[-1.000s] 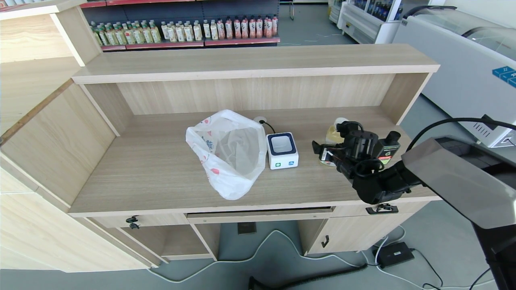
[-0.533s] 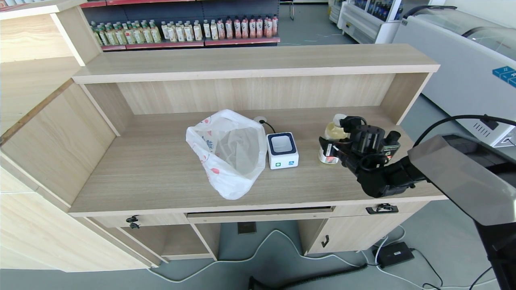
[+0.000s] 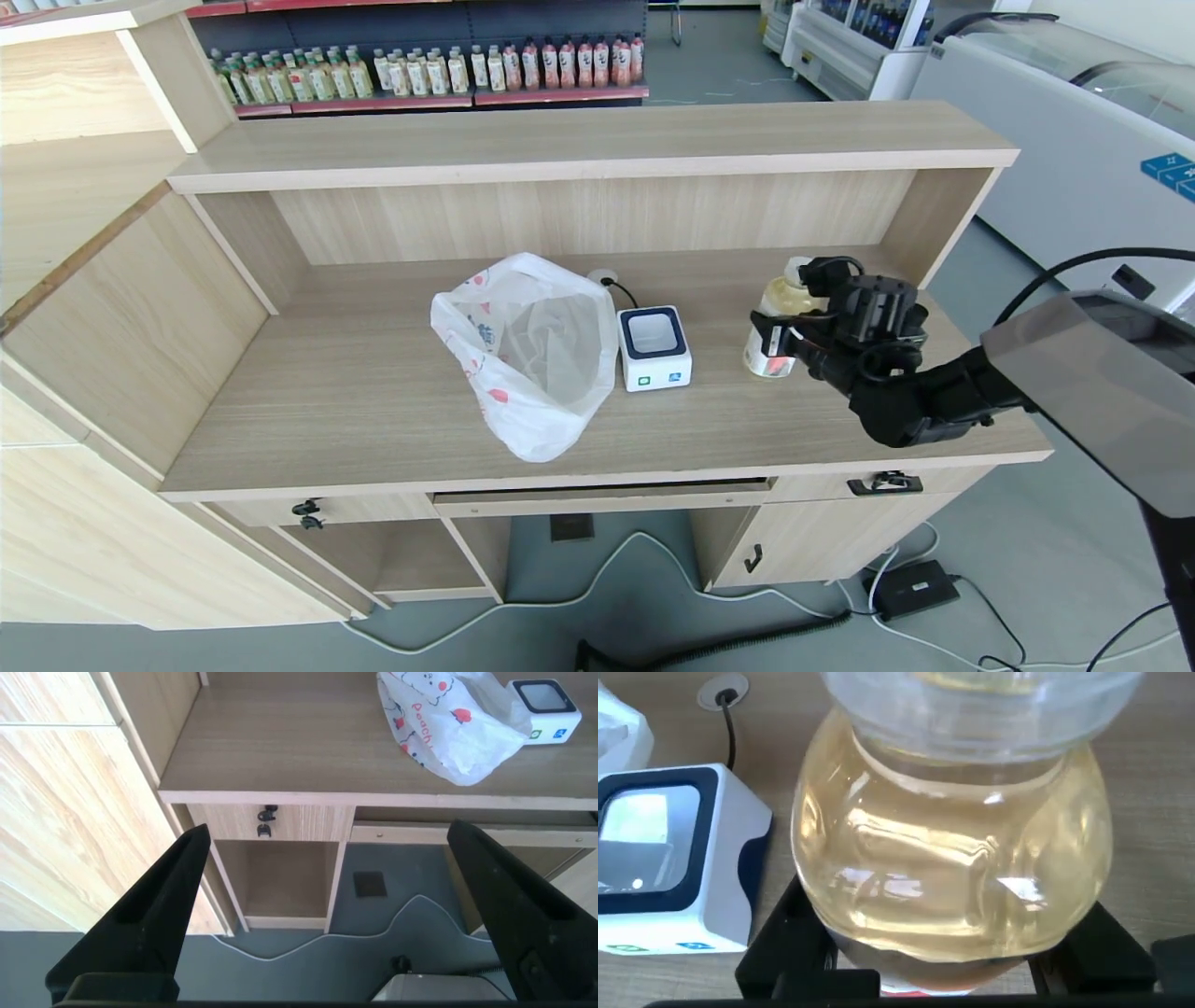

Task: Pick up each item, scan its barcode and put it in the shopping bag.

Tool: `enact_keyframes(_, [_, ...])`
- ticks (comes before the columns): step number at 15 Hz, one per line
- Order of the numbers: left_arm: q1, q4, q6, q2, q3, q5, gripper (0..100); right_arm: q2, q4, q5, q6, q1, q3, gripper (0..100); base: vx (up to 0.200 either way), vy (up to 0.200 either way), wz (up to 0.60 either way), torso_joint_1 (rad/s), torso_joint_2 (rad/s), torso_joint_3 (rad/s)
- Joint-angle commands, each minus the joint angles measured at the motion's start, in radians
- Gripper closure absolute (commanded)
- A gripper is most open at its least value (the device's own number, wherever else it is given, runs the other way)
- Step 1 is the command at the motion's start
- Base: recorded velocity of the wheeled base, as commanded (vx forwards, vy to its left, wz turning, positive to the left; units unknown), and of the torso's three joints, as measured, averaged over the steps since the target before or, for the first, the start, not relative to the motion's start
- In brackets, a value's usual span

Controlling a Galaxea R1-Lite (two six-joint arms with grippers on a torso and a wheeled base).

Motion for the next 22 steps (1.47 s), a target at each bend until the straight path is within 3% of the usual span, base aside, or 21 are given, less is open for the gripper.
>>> enact_keyframes(1, [0.0, 0.0, -0.001, 0.0, 0.0, 0.001, 0, -0.253, 0.117, 0.114, 0.023, -0.027, 0.106, 100, 0.0, 0.0, 0.0, 0.0, 0.0, 0.0])
enact_keyframes(3, [0.0, -0.001, -0.001, 0.0, 0.0, 0.001, 0, -0.514, 0.356, 0.381, 0.163, -0.039, 0.153, 100, 0.0, 0.0, 0.0, 0.0, 0.0, 0.0])
enact_keyframes(5, [0.0, 0.0, -0.001, 0.0, 0.0, 0.001, 0, -0.701, 0.525, 0.717, 0.244, -0.088, 0.149, 100, 0.0, 0.0, 0.0, 0.0, 0.0, 0.0])
enact_keyframes(7, [0.0, 0.0, -0.001, 0.0, 0.0, 0.001, 0, -0.792, 0.558, 1.004, 0.263, -0.139, 0.172, 100, 0.0, 0.0, 0.0, 0.0, 0.0, 0.0])
enact_keyframes(9, [0.0, 0.0, -0.001, 0.0, 0.0, 0.001, 0, -0.884, 0.557, 1.164, 0.396, -0.127, 0.182, 100, 0.0, 0.0, 0.0, 0.0, 0.0, 0.0])
enact_keyframes(11, [0.0, -0.001, -0.001, 0.0, 0.0, 0.001, 0, -0.939, 0.552, 1.257, 0.497, -0.096, 0.189, 100, 0.0, 0.0, 0.0, 0.0, 0.0, 0.0])
enact_keyframes(17, [0.0, -0.001, -0.001, 0.0, 0.0, 0.001, 0, -1.045, 0.552, 1.411, 0.599, 0.007, 0.278, 100, 0.0, 0.0, 0.0, 0.0, 0.0, 0.0])
enact_keyframes(22, [0.0, -0.001, -0.001, 0.0, 0.0, 0.001, 0, -1.042, 0.548, 1.437, 0.646, 0.076, 0.259, 100, 0.0, 0.0, 0.0, 0.0, 0.0, 0.0])
